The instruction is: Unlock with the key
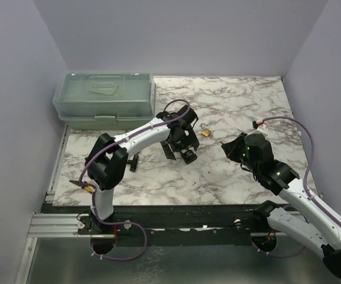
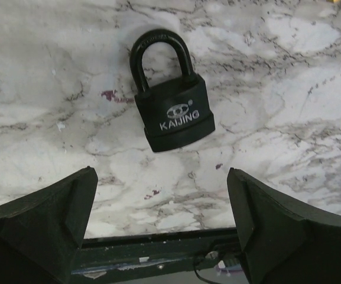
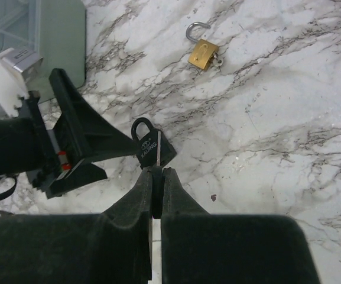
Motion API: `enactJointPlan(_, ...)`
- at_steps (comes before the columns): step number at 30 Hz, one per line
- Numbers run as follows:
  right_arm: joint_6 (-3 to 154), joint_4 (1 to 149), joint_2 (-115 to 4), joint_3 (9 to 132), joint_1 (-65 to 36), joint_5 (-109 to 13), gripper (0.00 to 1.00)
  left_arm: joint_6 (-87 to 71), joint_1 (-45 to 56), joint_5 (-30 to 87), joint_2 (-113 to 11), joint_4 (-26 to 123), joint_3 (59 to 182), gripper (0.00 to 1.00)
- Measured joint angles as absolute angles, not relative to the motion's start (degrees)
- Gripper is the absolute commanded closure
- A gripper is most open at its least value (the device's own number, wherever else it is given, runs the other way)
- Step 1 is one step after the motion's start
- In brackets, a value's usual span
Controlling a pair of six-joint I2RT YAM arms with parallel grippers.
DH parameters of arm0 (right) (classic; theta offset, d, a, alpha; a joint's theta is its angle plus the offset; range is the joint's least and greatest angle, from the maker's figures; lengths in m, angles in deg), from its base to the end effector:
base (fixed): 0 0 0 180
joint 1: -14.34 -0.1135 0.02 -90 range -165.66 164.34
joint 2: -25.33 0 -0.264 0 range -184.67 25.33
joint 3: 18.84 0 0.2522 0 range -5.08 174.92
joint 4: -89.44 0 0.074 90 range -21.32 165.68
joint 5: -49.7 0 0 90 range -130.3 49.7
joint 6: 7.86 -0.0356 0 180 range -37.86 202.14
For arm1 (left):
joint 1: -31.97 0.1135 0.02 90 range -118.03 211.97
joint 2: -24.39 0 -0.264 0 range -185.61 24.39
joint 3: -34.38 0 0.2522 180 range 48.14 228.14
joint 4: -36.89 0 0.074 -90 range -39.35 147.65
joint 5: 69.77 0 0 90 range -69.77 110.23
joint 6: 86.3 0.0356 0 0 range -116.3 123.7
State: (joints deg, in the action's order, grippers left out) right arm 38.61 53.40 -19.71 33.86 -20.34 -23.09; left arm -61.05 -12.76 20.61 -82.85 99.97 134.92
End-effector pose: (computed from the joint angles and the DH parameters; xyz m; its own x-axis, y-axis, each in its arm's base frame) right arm 0.1527 0.0929 0.2826 -0.5103 0.4469 -0.7347 0.0304 0.8632 0.5040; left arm 0.2745 -0.2722 0.2334 -0.9224 -0.3594 -0.1418 -0.3021 0.8997 -0.3153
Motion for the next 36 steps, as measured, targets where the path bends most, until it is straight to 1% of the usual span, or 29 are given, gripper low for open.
enactJointPlan(10,37.14,51.25,-16.43,32.28,-19.77,-24.84,0.99,-60.09,-13.17,18.23,-94.30,101.72,143.29,0.03)
enactJointPlan(17,37.14,49.94,-14.68,31.17,-19.77,-24.82,1.00,-61.57,-13.32,16.37,-99.33,104.83,148.69,0.07)
enactJointPlan(23,37.14,49.57,-13.59,30.40,-19.72,-24.93,1.00,-62.82,-13.41,15.34,-102.45,106.75,150.79,0.13)
enactJointPlan(28,37.16,49.03,-12.83,30.10,-19.70,-24.97,0.99,-63.23,-13.52,15.25,-103.31,108.02,151.95,0.29)
enactJointPlan(32,37.23,48.98,-12.80,30.10,-19.70,-24.97,1.00,-63.32,-13.52,15.17,-103.87,109.33,152.67,0.40)
enactJointPlan(34,37.41,48.94,-12.80,30.10,-19.70,-24.97,1.00,-63.10,-13.52,15.12,-104.18,110.14,153.08,0.48)
enactJointPlan(36,37.62,48.74,-12.80,30.10,-19.70,-24.97,1.00,-63.06,-13.50,15.21,-104.33,110.33,153.46,0.50)
